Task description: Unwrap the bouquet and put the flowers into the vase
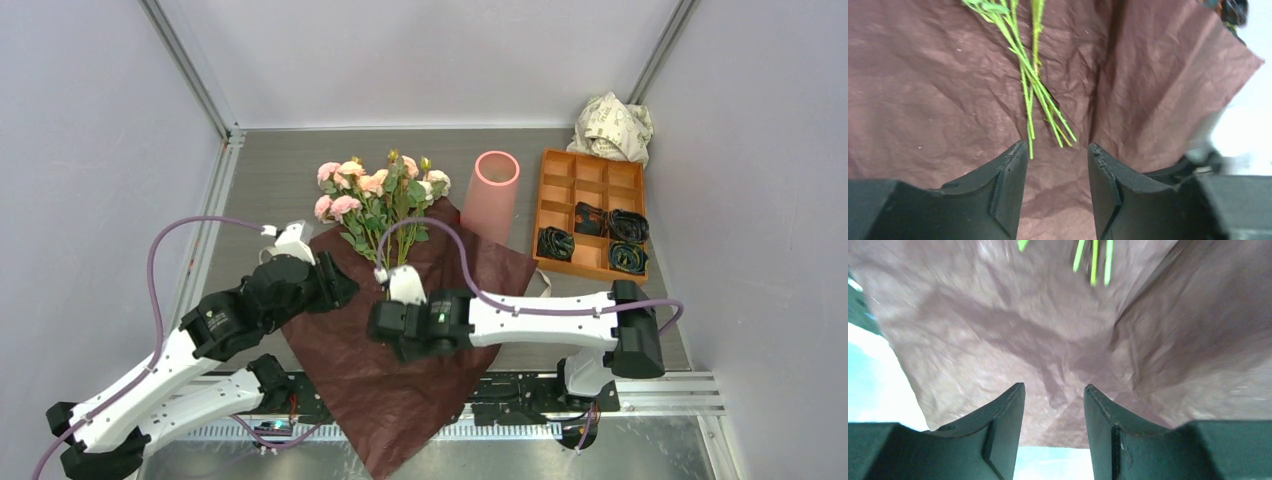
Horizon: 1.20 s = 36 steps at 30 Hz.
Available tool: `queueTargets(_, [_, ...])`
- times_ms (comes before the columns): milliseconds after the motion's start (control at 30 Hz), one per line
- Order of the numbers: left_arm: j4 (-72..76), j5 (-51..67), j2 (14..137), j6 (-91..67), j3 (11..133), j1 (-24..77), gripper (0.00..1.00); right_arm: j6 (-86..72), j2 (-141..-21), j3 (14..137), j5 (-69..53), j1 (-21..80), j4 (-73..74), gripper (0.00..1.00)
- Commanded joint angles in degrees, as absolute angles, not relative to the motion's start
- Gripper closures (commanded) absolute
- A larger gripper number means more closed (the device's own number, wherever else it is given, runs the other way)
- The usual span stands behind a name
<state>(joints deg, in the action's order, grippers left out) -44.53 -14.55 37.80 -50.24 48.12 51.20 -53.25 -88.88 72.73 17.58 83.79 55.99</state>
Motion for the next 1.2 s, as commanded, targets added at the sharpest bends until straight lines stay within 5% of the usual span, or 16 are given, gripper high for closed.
queueTargets(0, [-49.0, -27.3, 41.1, -55.8, 52.6, 50.9, 0.49, -50.5, -88.2, 80.2, 29.8, 75.8, 64.7, 0.47])
queueTargets(167, [-42.4, -24.2, 45.4, -57.8, 53.2, 46.4, 0.44, -45.2, -87.6, 80.3, 22.4, 62.2, 54.5, 0.5])
queueTargets(433, [-24.9, 17.2, 59.7, -58.4, 52.1, 17.9, 0.58, -36.6, -105.5, 99.2, 14.1, 51.3, 52.9, 0.62])
queueTargets(700, [6.1, 45.3, 79.2, -69.2, 48.1, 6.6, 0.68, -35.3, -123.5, 114.9, 8.6, 47.1, 53.8, 0.67])
queueTargets(1167, [-4.2, 41.7, 81.2, -58.4, 49.6, 6.8, 0.68, -34.8, -132.7, 119.2, 6.9, 43.2, 52.4, 0.67])
